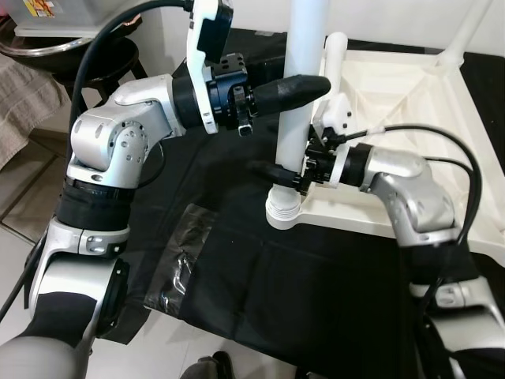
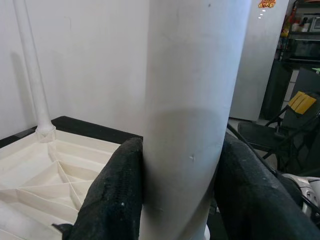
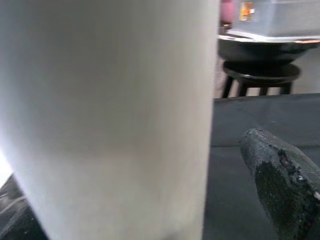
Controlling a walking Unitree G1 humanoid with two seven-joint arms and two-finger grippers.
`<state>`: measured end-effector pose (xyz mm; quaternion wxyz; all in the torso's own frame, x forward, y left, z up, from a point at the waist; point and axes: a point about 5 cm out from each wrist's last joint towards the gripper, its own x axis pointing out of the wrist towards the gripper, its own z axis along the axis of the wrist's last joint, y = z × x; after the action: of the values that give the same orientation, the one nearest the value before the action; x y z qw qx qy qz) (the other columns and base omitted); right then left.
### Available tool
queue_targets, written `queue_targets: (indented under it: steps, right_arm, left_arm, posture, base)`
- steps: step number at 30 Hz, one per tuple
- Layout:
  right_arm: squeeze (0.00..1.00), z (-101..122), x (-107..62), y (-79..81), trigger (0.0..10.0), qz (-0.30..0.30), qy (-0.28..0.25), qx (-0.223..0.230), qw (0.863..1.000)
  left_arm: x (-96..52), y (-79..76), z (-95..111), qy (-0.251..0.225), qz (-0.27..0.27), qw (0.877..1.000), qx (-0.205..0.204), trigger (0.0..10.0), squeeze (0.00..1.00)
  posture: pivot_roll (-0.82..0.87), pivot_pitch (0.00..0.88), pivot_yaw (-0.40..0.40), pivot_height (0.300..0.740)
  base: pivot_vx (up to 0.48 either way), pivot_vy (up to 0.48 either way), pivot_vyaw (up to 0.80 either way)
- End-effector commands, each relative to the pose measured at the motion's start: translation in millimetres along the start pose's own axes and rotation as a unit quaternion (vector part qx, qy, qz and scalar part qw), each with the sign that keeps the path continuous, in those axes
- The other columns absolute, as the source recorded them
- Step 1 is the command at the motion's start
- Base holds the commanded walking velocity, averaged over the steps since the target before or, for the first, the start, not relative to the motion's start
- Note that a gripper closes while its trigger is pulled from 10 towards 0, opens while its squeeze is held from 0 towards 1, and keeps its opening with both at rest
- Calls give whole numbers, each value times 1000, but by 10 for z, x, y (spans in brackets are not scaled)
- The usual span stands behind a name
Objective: Building children table
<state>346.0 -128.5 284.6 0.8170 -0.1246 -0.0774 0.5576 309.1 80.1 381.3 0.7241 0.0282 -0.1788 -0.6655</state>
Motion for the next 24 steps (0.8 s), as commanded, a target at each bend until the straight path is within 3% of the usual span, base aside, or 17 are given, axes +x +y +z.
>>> queue_targets:
  steps: [1, 2, 3, 4, 10, 18, 19, 21, 22, 24]
  right_arm:
    - [0, 7, 41, 28, 10000, 40, -9, 5, 999]
    - [0, 3, 56, 27, 7216, 63, -7, 5, 998]
    - [0, 3, 56, 27, 7216, 63, -7, 5, 998]
    - [0, 3, 70, 16, 0, 82, -6, 6, 997]
    - [0, -6, 106, -43, 0, 134, 5, -1, 991]
    - [0, -26, 125, -31, 0, 147, 11, -10, 989]
    - [0, -27, 132, -32, 0, 140, 6, -10, 990]
    - [0, -24, 140, -29, 0, 130, -1, -12, 991]
    - [0, -41, 156, -21, 0, 100, -6, -15, 995]
    - [0, -67, 167, -6, 0, 71, -7, -16, 997]
  left_arm:
    - [74, -94, -51, 4, -42, 999, -15, 0, 0]
    - [77, -100, -47, 4, -43, 999, -15, 0, 0]
    - [77, -100, -47, 4, -43, 999, -15, 0, 0]
    - [80, -104, -45, 4, -44, 999, -15, 0, 0]
    - [93, -118, -45, 5, -49, 999, -16, 0, 0]
    - [115, -132, -55, 3, -56, 998, -16, 0, 0]
    - [120, -133, -59, 2, -56, 998, -19, 2745, 1000]
    - [123, -131, -63, 4, -55, 998, -20, 2745, 1000]
    - [129, -114, -68, 5, -44, 999, -19, 10000, 1000]
    - [133, -93, -69, 6, -33, 999, -17, 10000, 1000]
  posture:
    - [42, 227, 63, 740]
    - [45, 231, 64, 740]
    - [45, 231, 64, 740]
    - [46, 230, 64, 740]
    - [45, 234, 65, 740]
    - [33, 237, 61, 740]
    - [30, 237, 60, 740]
    - [29, 237, 59, 740]
    - [23, 238, 56, 740]
    - [23, 238, 56, 740]
  base:
    - [0, 0, 0]
    - [0, 0, 0]
    - [0, 0, 0]
    - [0, 0, 0]
    - [0, 0, 0]
    - [0, 0, 0]
    - [0, 0, 0]
    - [0, 0, 0]
    - [0, 0, 0]
    - [0, 0, 0]
